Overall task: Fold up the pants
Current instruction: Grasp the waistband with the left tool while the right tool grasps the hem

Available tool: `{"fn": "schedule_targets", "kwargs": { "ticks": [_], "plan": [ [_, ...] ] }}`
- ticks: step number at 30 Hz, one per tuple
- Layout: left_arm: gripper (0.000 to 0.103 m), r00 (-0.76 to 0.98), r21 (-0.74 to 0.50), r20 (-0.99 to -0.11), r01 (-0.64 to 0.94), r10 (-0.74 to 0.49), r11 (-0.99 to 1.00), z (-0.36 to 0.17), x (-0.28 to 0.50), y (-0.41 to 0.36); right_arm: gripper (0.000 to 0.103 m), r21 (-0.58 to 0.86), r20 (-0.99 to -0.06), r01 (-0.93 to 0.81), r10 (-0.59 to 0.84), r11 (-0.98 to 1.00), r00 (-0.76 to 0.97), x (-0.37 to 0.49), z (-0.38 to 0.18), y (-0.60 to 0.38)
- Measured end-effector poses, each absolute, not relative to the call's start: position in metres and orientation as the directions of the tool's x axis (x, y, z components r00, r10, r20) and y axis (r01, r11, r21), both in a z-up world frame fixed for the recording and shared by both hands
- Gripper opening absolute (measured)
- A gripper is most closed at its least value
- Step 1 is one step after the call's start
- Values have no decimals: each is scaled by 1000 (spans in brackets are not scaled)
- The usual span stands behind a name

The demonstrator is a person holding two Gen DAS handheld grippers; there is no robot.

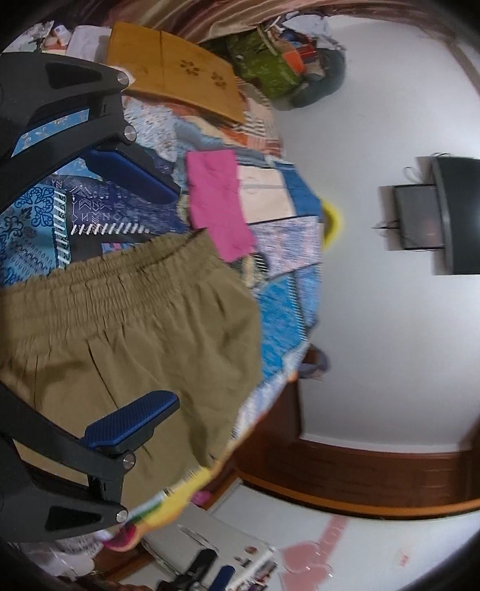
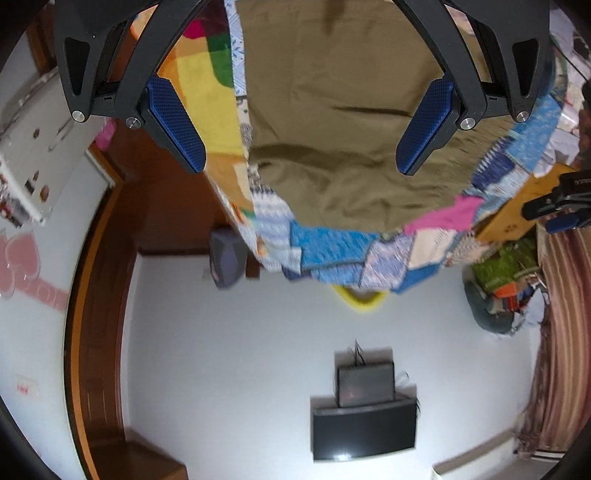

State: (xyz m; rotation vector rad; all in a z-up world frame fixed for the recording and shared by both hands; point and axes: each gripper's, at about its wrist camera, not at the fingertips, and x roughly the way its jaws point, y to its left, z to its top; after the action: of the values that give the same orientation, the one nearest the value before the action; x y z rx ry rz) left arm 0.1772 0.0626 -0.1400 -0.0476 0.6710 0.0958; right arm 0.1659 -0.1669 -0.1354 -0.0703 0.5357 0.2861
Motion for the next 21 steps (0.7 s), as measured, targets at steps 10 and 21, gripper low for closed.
{"fn": "schedule_targets", "kwargs": {
  "ticks": [10,21],
  "plan": [
    [78,586,-77,-810,-61,-27,995,-208,234,90,102,6,-680,-284,212,959,702,238,-195,-188],
    [77,484,-141,-868,-29,-109,990,-245,258,100,59,51,-837,-380,247,924,488,292,-258,-183]
  ]
}}
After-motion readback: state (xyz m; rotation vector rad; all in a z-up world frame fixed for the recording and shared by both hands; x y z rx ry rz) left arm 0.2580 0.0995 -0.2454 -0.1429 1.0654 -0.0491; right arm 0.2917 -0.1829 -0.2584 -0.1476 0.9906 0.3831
